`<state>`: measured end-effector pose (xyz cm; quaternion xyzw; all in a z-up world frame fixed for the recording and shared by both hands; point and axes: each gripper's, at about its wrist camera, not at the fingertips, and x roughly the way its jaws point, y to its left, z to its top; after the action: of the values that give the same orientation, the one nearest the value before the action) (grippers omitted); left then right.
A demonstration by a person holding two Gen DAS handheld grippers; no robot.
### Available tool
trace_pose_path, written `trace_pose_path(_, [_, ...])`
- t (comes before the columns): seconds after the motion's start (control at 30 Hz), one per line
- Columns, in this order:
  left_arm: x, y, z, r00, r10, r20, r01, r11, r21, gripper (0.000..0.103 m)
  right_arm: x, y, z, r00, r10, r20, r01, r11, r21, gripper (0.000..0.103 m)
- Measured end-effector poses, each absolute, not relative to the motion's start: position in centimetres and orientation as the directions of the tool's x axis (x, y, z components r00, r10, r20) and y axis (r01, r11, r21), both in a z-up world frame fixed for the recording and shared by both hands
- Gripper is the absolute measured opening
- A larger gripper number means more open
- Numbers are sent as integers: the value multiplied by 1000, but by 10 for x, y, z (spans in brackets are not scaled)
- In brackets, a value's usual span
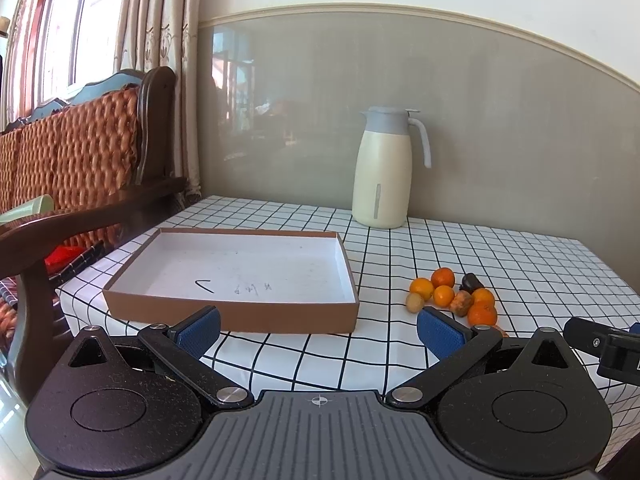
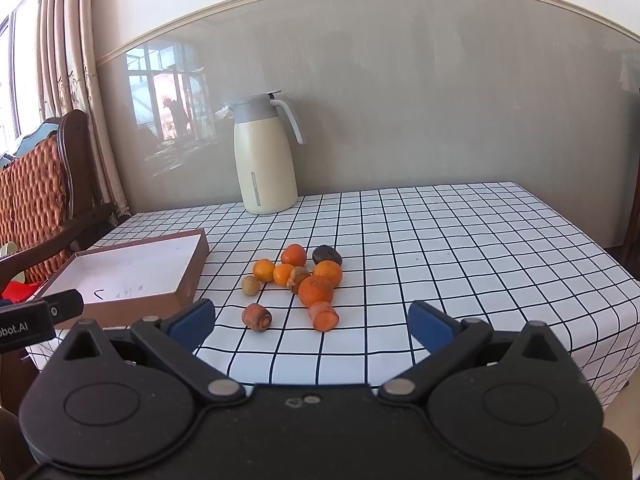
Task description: Organize fruits
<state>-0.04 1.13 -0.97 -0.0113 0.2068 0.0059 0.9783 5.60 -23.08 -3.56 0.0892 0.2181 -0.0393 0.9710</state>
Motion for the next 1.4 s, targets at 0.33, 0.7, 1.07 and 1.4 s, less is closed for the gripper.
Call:
trace_pose_path(0.33, [-1, 11, -9, 916, 6, -401, -17, 1000, -23, 103, 56, -231, -35, 904, -37, -426, 113, 981, 155, 97])
trace_pose_path(0.7, [-2, 12, -10, 917, 6, -400, -18, 1000, -26, 103, 56, -229, -35, 905, -36, -424, 109, 983, 151, 97])
trace_pose_path(1.07, [0, 11, -8, 916, 2, -400, -14, 1000, -27, 103, 56, -227, -35, 906, -31, -422, 103, 984, 147, 97])
trace_pose_path(1.4, [1, 10, -8, 917, 0, -400, -11, 1000, -27, 103, 56, -226, -33, 907, -29, -420, 100, 984, 147, 97])
